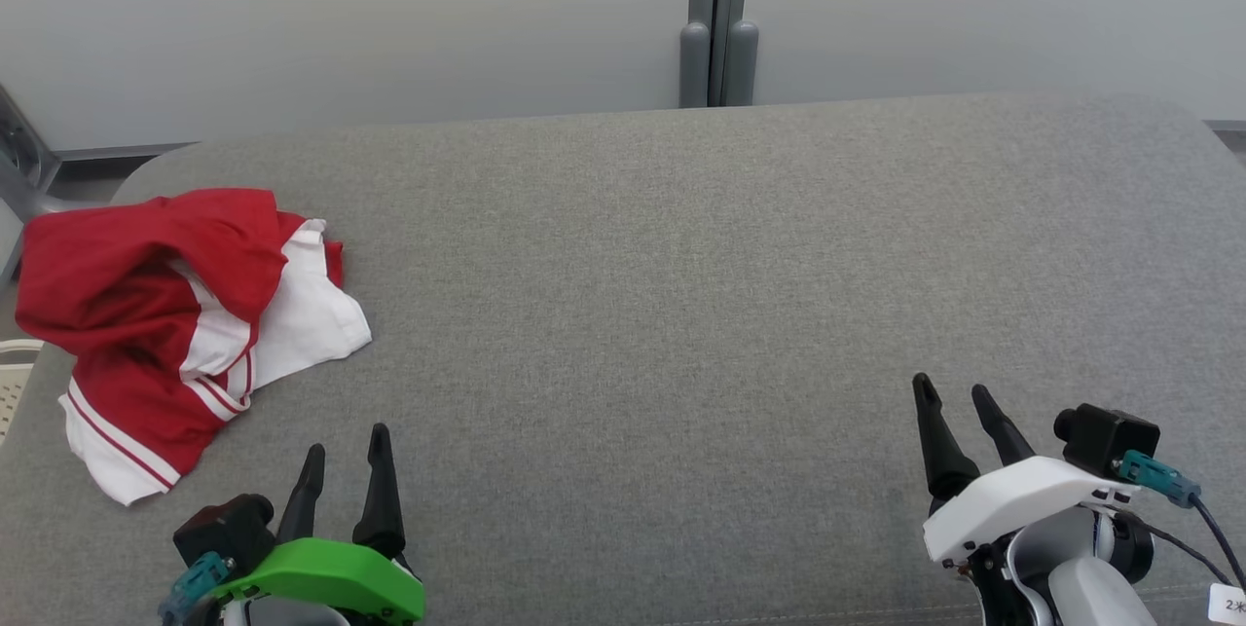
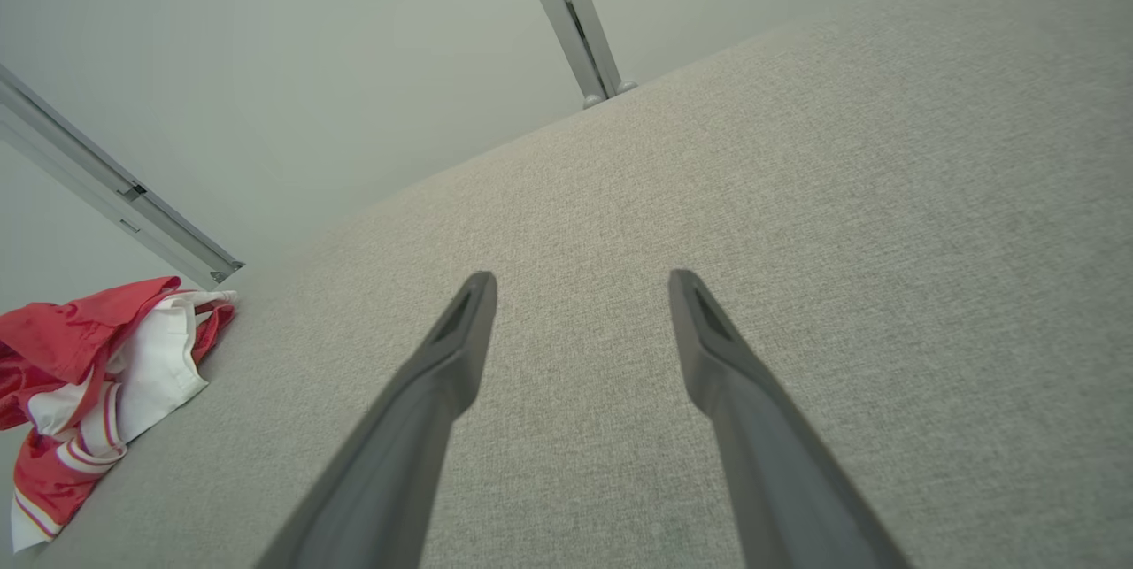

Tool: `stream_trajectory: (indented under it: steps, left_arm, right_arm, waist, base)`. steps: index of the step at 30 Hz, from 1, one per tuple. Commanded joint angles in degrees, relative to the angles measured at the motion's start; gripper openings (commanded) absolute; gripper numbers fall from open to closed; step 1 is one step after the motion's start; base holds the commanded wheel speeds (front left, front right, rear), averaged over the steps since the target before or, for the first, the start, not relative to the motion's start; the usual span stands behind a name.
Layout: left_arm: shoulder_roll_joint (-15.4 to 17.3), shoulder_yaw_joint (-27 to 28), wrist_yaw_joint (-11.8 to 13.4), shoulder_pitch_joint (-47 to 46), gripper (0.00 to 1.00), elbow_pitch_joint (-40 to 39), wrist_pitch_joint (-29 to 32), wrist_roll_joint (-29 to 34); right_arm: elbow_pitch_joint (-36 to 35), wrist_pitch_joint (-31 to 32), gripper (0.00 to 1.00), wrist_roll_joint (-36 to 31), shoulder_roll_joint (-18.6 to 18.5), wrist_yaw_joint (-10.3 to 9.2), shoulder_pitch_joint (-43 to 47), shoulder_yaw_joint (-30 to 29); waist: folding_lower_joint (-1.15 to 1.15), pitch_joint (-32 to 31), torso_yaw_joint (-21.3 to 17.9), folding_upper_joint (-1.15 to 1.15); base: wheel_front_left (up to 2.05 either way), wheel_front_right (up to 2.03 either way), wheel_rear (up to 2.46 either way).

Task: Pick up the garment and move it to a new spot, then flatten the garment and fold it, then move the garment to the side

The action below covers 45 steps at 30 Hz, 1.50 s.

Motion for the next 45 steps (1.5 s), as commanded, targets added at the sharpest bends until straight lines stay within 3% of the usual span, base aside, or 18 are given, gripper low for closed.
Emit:
stream_trajectory:
  steps: [1, 17, 45]
  left_arm:
    - [0.64, -0.23, -0.14, -1.27, 1.00, -0.15, -0.39, 1.22]
    - [1.70, -1.64, 1.30, -1.56, 1.00, -1.11, 4.60, 7.30]
    - [2.95, -3.08, 3.29, -1.53, 1.00, -1.09, 3.94, 15.24]
  right_arm:
    - [-0.13, -0.28, 1.00, -1.49, -0.32, 0.02, -1.22, 0.35]
    - [0.38, 2.46, 1.00, -10.22, -0.40, 0.02, -1.65, 1.14]
    - [1.29, 1.53, 1.00, -20.32, -0.51, 0.02, -2.78, 2.55]
  waist:
    - [0.00, -0.08, 0.00, 0.00]
    - [0.00, -0.86, 0.12, 0.00]
    - [0.00, -1.22, 0.60, 0.00]
  base:
    - [0.00, 0.00, 0.00]
    - [0.00, 0.00, 0.00]
    - [0.00, 0.00, 0.00]
